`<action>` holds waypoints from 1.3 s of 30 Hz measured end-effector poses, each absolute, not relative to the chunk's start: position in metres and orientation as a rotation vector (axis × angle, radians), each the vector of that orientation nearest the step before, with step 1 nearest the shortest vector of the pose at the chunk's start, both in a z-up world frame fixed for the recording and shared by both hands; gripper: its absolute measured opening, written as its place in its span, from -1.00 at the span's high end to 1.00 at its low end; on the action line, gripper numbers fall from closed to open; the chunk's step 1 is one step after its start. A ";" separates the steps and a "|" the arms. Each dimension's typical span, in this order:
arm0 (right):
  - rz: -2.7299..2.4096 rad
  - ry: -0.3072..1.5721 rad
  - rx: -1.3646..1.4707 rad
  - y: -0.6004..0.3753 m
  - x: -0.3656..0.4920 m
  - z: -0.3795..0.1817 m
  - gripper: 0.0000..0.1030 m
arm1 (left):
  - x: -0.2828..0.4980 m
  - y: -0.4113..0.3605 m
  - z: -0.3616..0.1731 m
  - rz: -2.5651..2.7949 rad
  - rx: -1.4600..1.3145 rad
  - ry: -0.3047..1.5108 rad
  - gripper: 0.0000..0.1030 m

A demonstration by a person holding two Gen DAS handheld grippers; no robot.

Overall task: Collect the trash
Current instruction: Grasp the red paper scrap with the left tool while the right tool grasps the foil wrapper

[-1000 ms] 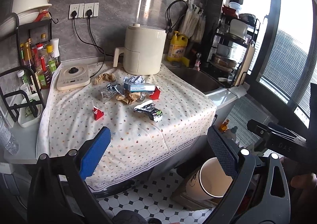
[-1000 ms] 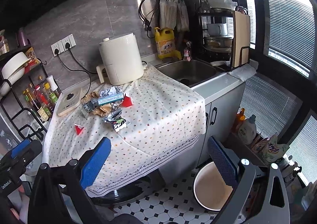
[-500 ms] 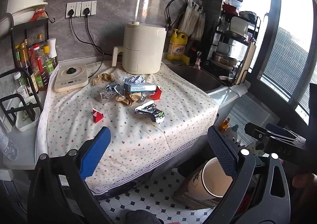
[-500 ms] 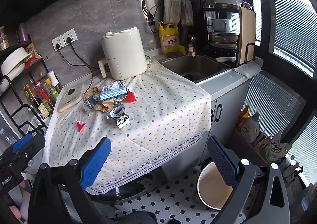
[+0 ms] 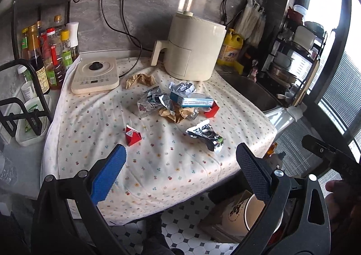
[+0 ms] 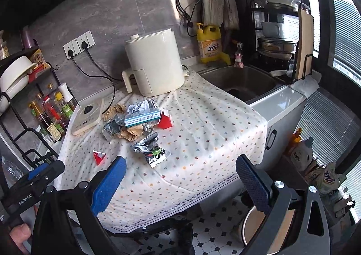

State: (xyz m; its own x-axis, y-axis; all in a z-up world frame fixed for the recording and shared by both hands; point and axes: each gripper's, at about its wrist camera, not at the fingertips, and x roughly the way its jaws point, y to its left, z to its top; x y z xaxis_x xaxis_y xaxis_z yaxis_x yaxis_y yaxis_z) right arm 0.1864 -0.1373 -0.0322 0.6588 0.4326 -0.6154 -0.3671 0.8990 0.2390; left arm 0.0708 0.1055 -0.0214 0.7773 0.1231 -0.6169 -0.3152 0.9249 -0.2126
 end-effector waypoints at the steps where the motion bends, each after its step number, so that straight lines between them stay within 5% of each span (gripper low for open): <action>1: 0.466 0.729 0.092 -0.131 0.194 -0.034 -0.85 | 0.076 0.111 -0.025 0.248 -0.310 0.644 -0.88; 21: 0.540 0.956 -0.116 -0.003 0.303 -0.125 -0.68 | 0.170 0.210 -0.133 0.315 -0.437 0.897 -0.23; 26: 0.531 1.013 -0.166 0.020 0.317 -0.146 -0.68 | 0.185 0.212 -0.154 0.295 -0.442 0.966 0.26; 30: 0.521 1.055 -0.195 0.031 0.324 -0.160 -0.67 | 0.193 0.207 -0.155 0.269 -0.400 0.948 0.40; 33: 0.528 1.085 -0.218 0.039 0.328 -0.169 -0.45 | 0.197 0.208 -0.152 0.252 -0.402 0.949 0.55; 37: 0.526 1.109 -0.230 0.047 0.334 -0.177 0.28 | 0.199 0.210 -0.141 0.233 -0.396 0.923 0.55; 39: 0.539 1.121 -0.219 0.051 0.337 -0.176 0.29 | 0.201 0.211 -0.134 0.225 -0.386 0.904 0.55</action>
